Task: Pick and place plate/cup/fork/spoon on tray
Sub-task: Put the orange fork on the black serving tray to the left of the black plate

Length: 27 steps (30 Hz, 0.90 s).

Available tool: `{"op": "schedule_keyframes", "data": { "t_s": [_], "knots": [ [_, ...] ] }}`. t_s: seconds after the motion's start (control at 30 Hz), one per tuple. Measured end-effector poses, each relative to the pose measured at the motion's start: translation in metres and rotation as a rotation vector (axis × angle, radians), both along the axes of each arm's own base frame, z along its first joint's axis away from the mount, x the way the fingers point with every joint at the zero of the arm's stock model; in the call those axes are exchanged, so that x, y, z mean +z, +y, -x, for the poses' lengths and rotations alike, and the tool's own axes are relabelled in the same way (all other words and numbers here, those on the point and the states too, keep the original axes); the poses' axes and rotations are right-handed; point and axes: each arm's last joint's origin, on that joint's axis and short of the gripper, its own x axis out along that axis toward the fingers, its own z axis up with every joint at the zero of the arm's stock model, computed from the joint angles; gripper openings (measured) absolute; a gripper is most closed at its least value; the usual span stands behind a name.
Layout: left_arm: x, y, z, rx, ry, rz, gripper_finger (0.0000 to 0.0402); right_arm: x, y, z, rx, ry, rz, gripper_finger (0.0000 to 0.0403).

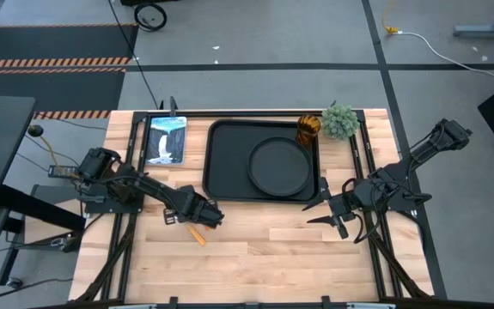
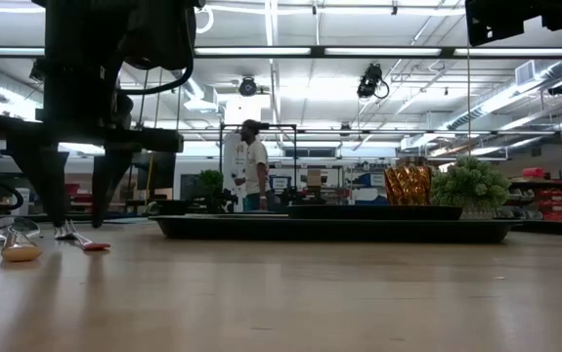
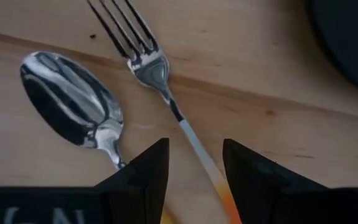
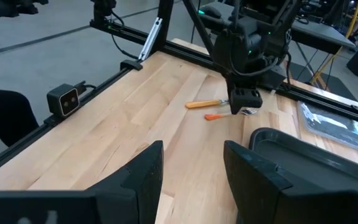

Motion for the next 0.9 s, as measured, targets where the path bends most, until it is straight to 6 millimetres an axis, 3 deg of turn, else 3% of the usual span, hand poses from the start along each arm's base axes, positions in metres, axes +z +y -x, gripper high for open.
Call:
{"op": "schedule_keyframes", "data": {
  "t_s": [0.9],
  "knots": [
    [-0.0048, 0.0082, -0.0015, 0.026, 0.04, 0.003, 0.016, 0.0001, 0.0006, 0.0001, 0.014, 0.006, -0.021, 0.0175]
  ]
}}
